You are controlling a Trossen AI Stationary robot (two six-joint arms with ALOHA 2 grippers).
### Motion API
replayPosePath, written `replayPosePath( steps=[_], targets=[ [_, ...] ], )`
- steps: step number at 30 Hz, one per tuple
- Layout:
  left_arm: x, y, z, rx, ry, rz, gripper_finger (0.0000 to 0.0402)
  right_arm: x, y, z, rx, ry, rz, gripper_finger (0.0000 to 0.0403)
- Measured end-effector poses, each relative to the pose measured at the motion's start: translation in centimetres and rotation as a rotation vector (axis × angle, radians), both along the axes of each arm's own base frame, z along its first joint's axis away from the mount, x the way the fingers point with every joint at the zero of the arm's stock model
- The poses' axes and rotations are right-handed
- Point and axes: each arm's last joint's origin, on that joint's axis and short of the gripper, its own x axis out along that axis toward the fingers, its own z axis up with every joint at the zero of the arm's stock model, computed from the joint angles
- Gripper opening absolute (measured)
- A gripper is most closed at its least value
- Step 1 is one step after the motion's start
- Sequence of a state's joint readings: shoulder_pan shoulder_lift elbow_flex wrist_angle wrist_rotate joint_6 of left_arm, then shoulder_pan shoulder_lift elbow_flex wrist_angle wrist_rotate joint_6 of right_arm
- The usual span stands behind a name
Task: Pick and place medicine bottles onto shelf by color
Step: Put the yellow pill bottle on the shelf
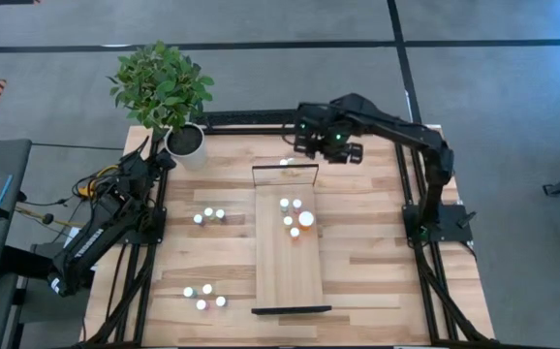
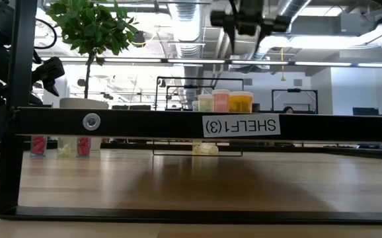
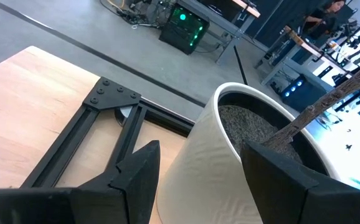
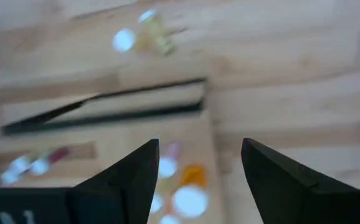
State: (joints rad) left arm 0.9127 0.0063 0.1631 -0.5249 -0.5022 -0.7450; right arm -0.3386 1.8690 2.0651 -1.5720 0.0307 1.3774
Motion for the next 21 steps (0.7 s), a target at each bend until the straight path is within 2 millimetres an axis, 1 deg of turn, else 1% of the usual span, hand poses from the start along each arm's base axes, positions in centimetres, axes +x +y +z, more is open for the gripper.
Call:
replayPosePath(
  steps=[4, 10, 14, 17, 20, 21],
  targets=[
    [0.0, 0.0, 0.0, 0.000, 0.000, 0.000, 0.0210, -1.4, -3.4, -1.2, -0.008, 0.060, 0.070, 0.0249],
    [0.0, 0.0, 0.0, 0.000, 0.000, 0.000, 0.0210, -3.4, -8.3, -2.1, -0.048, 0.106, 0.286, 0.0249],
    [0.0, 0.0, 0.0, 0.000, 0.000, 0.001, 0.0210, -3.8, -10.8, -3.0, -0.107, 0.093, 0.426, 0.0249],
    [0.0, 0.0, 0.0, 0.000, 0.000, 0.001, 0.0210, -3.6, -11.6, -3.8, -0.141, 0.083, 0.509, 0.0249],
    [0.0, 0.0, 0.0, 0.000, 0.000, 0.001, 0.0210, -3.6, -11.9, -4.6, -0.111, 0.102, 0.630, 0.0249],
    [0.0, 0.0, 0.0, 0.000, 0.000, 0.000, 0.0210, -3.2, -11.7, -4.8, -0.115, 0.108, 0.678, 0.0249]
  ],
)
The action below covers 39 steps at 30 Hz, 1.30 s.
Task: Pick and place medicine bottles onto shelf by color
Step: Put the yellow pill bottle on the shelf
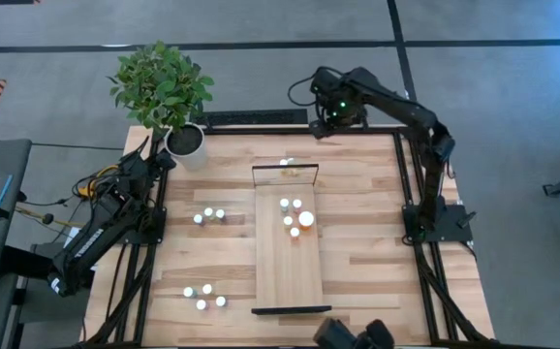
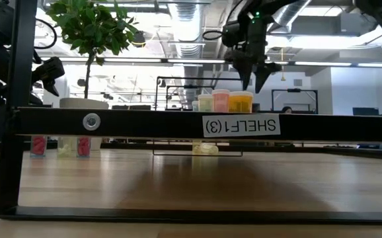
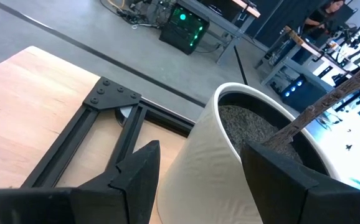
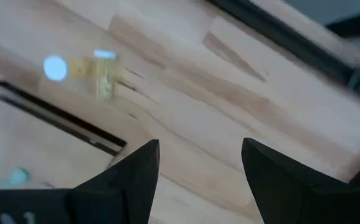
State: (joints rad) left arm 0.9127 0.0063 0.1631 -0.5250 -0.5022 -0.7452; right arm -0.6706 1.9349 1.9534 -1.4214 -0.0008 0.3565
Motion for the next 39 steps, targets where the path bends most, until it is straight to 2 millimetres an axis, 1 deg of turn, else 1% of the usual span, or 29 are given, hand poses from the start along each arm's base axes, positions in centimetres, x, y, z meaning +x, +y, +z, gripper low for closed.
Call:
replayPosePath(
  steps=[2, 6, 9, 11, 15, 19, 22, 25, 27, 29, 31, 36, 39],
  targets=[
    [0.0, 0.0, 0.0, 0.000, 0.000, 0.001, 0.0210, 0.2, 0.0, -0.3, -0.002, 0.010, 0.060, 0.0249],
    [0.0, 0.0, 0.0, 0.000, 0.000, 0.001, 0.0210, 0.9, 0.0, -0.2, -0.033, -0.030, 0.082, 0.0249],
    [0.0, 0.0, 0.0, 0.000, 0.000, 0.000, 0.0210, 1.7, 0.1, 0.2, -0.054, -0.096, 0.055, 0.0249],
    [0.0, 0.0, 0.0, 0.000, 0.000, 0.001, 0.0210, 2.2, 0.5, 0.9, -0.044, -0.163, 0.020, 0.0249],
    [0.0, 0.0, 0.0, 0.000, 0.000, 0.001, 0.0210, 3.2, 1.1, 1.5, -0.038, -0.245, -0.078, 0.0249],
    [0.0, 0.0, 0.0, 0.000, 0.000, 0.001, 0.0210, 4.5, 1.8, 1.9, -0.051, -0.334, -0.277, 0.0249],
    [0.0, 0.0, 0.0, 0.000, 0.000, 0.001, 0.0210, 6.0, 2.7, 1.5, -0.074, -0.368, -0.410, 0.0249],
    [0.0, 0.0, 0.0, 0.001, 0.000, 0.001, 0.0210, 7.1, 3.8, 1.4, -0.085, -0.399, -0.468, 0.0249],
    [0.0, 0.0, 0.0, 0.000, 0.000, 0.001, 0.0210, 8.2, 4.3, 0.9, -0.100, -0.419, -0.476, 0.0247],
    [0.0, 0.0, 0.0, 0.000, 0.000, 0.001, 0.0210, 8.7, 4.3, -0.2, -0.082, -0.385, -0.475, 0.0242],
    [0.0, 0.0, 0.0, 0.000, 0.000, 0.001, 0.0210, 9.6, 4.3, -1.0, -0.067, -0.404, -0.467, 0.0235],
    [0.0, 0.0, 0.0, 0.002, -0.001, 0.001, 0.0210, 10.6, 3.6, -3.8, 0.049, -0.359, -0.481, 0.0218],
    [0.0, 0.0, 0.0, 0.002, -0.001, 0.001, 0.0210, 11.0, 3.4, -4.8, 0.090, -0.343, -0.475, 0.0211]
  ],
)
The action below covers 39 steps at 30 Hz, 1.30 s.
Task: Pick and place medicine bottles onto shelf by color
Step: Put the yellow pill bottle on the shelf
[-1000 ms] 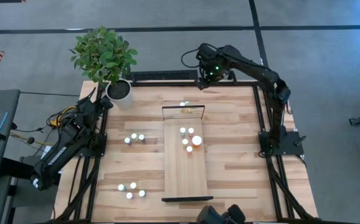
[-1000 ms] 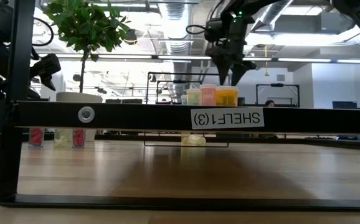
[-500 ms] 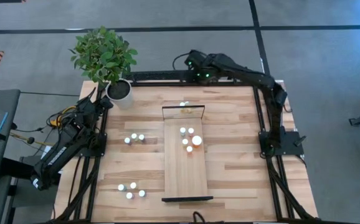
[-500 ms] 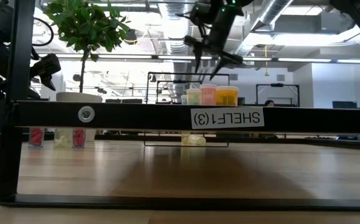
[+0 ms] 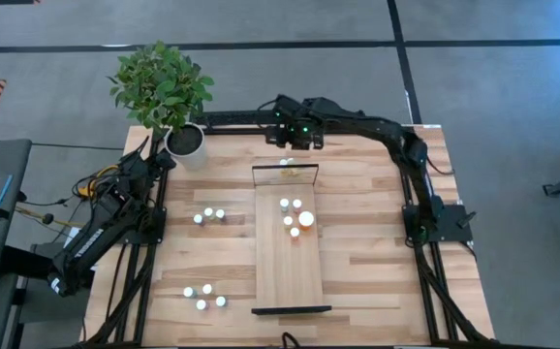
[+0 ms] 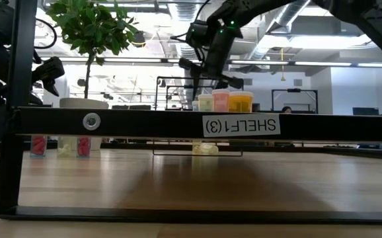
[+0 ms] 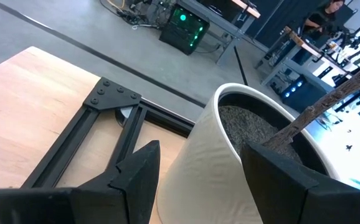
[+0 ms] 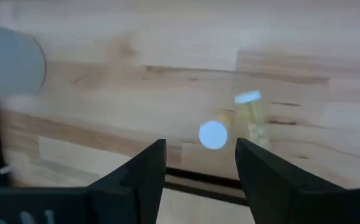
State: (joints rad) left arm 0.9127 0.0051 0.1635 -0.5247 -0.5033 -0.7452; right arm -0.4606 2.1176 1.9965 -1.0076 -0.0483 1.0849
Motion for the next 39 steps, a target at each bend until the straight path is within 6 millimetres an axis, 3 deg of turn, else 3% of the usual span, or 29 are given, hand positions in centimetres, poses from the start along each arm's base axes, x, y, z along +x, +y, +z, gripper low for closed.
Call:
replayPosePath(
  steps=[20, 35, 39],
  targets=[
    [0.0, 0.0, 0.0, -0.003, -0.001, -0.006, 0.0210, 1.2, -0.3, -3.7, 0.092, 0.059, 0.036, 0.0202],
    [0.0, 0.0, 0.0, -0.003, -0.001, -0.007, 0.0210, 1.1, -0.7, -3.4, 0.071, 0.040, 0.038, 0.0202],
    [0.0, 0.0, 0.0, -0.003, -0.001, -0.006, 0.0210, 1.6, -0.9, -4.8, 0.102, 0.050, 0.046, 0.0202]
  ],
)
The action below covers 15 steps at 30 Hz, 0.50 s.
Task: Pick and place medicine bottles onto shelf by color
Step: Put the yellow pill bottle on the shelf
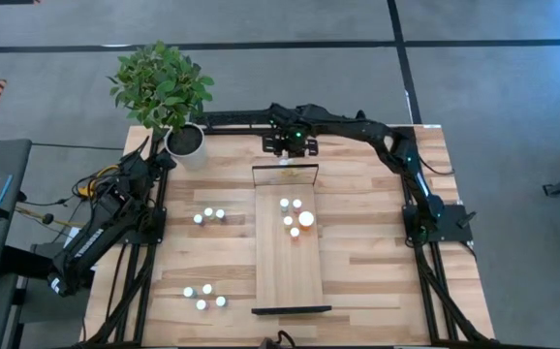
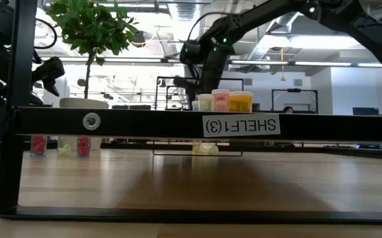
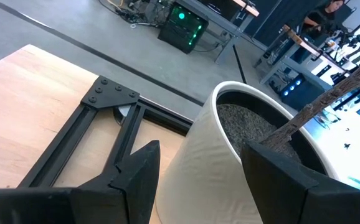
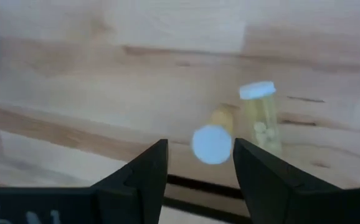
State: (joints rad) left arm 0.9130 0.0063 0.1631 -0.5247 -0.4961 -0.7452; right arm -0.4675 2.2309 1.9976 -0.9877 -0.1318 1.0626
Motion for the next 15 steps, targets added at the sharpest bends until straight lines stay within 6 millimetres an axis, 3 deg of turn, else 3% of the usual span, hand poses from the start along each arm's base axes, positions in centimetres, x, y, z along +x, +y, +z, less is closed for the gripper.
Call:
replayPosePath(
  steps=[7, 15],
  targets=[
    [-0.01, 0.00, 0.01, 0.001, 0.001, 0.004, 0.0210, 0.18, -0.48, -1.45, 0.083, -0.006, 0.012, 0.0202],
    [-0.02, 0.00, 0.01, 0.001, 0.002, 0.005, 0.0210, 0.15, -0.59, -1.40, 0.081, -0.010, 0.009, 0.0202]
  ],
)
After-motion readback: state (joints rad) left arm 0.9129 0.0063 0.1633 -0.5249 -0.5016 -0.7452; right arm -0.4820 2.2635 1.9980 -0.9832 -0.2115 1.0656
